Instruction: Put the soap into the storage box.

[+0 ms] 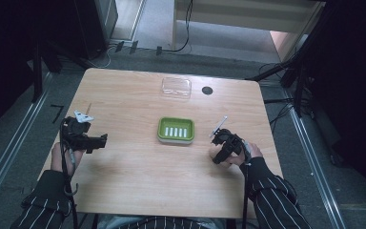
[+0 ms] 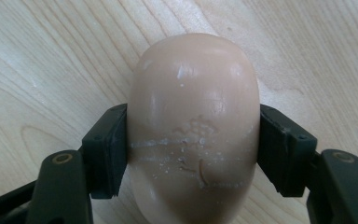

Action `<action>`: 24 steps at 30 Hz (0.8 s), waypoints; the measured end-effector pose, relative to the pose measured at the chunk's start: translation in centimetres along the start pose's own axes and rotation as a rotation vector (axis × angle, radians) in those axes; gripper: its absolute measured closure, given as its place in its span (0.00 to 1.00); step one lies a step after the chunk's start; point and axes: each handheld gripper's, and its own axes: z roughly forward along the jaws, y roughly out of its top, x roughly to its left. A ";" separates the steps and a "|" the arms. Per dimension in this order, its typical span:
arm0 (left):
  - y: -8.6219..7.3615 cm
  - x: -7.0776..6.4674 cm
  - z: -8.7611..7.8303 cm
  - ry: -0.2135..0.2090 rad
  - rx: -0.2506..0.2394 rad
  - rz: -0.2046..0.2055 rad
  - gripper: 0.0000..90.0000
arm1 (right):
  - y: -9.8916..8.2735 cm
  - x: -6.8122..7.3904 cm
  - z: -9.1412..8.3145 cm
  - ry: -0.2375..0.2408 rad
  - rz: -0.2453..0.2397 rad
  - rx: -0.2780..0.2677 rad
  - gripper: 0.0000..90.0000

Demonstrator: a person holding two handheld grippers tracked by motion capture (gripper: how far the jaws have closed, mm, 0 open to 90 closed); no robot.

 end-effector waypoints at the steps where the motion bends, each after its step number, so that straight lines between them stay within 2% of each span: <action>1: 0.0 0.0 0.0 0.000 0.000 0.000 0.16 | 0.0 -0.1 -0.1 0.005 0.000 -0.005 0.37; 11: 0.0 0.0 0.0 0.000 0.001 -0.002 0.16 | -0.1 -0.2 -1.1 -0.003 0.008 -0.020 0.37; 24: -0.1 0.1 -0.1 0.000 0.001 -0.004 0.16 | 0.5 -0.4 -2.5 -0.015 -0.004 -0.045 0.37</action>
